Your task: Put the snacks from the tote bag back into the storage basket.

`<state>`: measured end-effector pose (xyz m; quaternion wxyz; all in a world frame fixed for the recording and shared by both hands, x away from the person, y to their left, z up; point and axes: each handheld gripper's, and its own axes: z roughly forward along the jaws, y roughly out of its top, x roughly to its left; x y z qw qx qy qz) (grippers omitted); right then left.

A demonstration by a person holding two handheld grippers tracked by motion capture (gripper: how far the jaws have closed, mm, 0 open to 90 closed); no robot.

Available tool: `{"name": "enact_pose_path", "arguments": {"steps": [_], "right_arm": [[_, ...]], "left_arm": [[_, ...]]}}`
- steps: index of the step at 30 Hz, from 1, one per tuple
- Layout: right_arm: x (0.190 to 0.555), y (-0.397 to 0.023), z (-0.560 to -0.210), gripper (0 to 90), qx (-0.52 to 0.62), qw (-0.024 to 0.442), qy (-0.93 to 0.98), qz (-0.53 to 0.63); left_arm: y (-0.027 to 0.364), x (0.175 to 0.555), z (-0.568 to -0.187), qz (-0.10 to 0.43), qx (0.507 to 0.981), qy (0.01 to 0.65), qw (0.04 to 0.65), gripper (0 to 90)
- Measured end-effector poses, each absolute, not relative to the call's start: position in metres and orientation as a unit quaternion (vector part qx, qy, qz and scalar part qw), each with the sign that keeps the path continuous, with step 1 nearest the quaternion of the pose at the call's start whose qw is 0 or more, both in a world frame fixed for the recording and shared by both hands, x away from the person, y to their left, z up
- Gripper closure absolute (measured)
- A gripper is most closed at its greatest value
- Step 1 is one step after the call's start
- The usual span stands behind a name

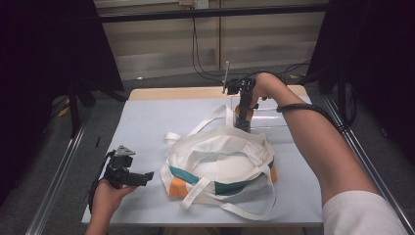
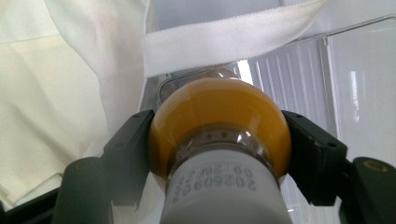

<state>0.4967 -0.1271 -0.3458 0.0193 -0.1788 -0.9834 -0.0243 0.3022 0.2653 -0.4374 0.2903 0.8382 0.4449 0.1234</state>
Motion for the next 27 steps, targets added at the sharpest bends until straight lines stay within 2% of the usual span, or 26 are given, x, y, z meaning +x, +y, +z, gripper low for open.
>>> {"name": "enact_pose_path", "arguments": {"steps": [27], "right_arm": [[0.4972,-0.1325,-0.3500,29.8,-0.190,0.018,-0.981,-0.037]], "left_arm": [[0.2655,0.3009,-0.4372,0.127,0.835,0.447,0.294,5.1]]}}
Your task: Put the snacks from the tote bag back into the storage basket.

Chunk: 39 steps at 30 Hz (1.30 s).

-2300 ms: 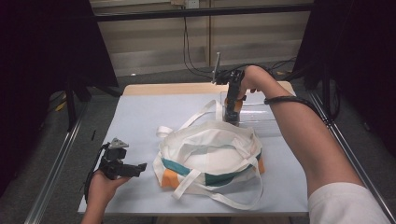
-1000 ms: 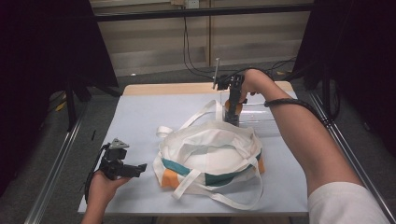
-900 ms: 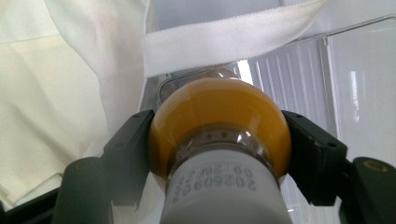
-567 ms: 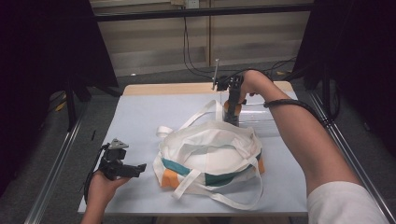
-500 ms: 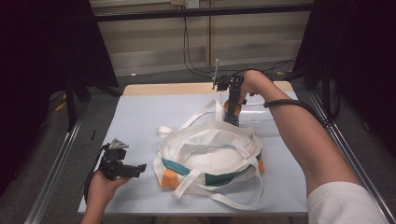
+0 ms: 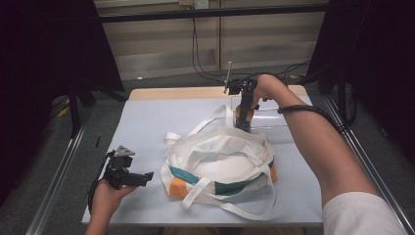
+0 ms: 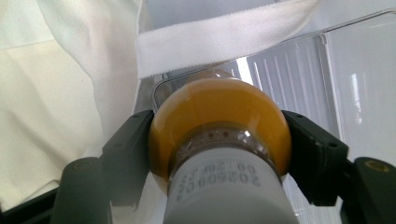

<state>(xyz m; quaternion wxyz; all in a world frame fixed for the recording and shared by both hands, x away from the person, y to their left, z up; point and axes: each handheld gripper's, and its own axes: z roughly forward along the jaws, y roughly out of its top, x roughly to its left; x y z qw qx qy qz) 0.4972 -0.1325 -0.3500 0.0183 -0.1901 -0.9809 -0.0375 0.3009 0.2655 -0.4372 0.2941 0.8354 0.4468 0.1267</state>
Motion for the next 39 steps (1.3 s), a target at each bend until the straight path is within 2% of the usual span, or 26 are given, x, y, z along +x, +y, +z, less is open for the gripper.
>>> {"name": "enact_pose_path", "arguments": {"steps": [11,20,39], "right_arm": [[0.498,-0.135,-0.348,25.4,-0.195,0.012,-0.980,-0.046],[0.497,-0.140,-0.346,16.7,-0.220,0.005,-0.975,-0.044],[0.488,-0.152,-0.338,14.5,-0.256,0.005,-0.966,-0.043]], "left_arm": [[0.266,0.300,-0.437,0.128,0.833,0.449,0.296,5.1],[0.265,0.300,-0.436,0.129,0.835,0.446,0.295,5.1],[0.264,0.299,-0.434,0.126,0.838,0.443,0.293,5.0]]}}
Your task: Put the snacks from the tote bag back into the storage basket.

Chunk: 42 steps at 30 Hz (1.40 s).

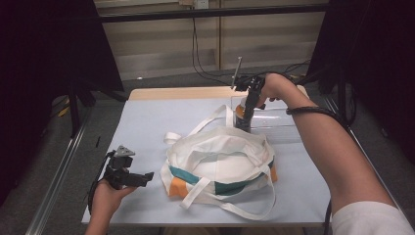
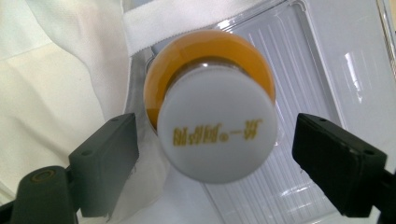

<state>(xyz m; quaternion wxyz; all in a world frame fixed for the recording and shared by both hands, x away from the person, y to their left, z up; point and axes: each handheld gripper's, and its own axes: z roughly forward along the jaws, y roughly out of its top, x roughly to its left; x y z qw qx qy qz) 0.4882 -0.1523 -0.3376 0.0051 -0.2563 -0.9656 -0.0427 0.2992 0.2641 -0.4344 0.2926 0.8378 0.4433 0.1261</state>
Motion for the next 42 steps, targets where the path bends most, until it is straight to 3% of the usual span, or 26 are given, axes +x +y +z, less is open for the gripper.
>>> {"name": "enact_pose_path", "arguments": {"steps": [42], "right_arm": [[0.436,-0.175,-0.322,14.2,-0.270,0.001,-0.961,-0.055]], "left_arm": [[0.258,0.291,-0.425,0.134,0.832,0.440,0.311,5.0]]}}
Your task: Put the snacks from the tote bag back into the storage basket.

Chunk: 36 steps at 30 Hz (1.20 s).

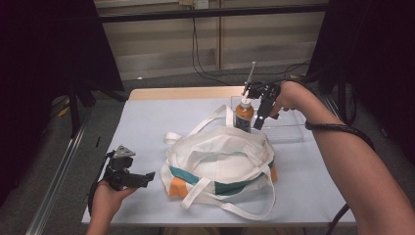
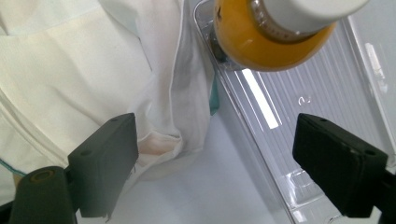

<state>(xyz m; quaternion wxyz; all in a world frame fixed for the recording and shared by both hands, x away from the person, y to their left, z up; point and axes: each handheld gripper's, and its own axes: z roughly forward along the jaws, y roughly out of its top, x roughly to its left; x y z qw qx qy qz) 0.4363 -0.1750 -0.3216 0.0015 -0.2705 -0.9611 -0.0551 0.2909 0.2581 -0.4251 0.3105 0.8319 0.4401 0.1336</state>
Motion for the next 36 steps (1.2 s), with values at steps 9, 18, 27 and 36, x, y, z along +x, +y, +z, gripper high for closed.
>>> {"name": "enact_pose_path", "arguments": {"steps": [9,18,27,36], "right_arm": [[0.427,-0.187,-0.321,14.2,-0.281,0.003,-0.958,-0.058],[0.416,-0.197,-0.325,14.3,-0.287,0.004,-0.956,-0.058],[0.405,-0.206,-0.330,14.4,-0.289,0.009,-0.955,-0.063],[0.398,-0.213,-0.335,14.2,-0.295,0.012,-0.953,-0.061]], "left_arm": [[0.259,0.290,-0.425,0.132,0.832,0.441,0.309,4.9],[0.258,0.289,-0.425,0.134,0.834,0.438,0.307,5.0],[0.259,0.290,-0.426,0.133,0.832,0.441,0.307,5.0],[0.257,0.291,-0.428,0.133,0.833,0.438,0.311,5.0]]}}
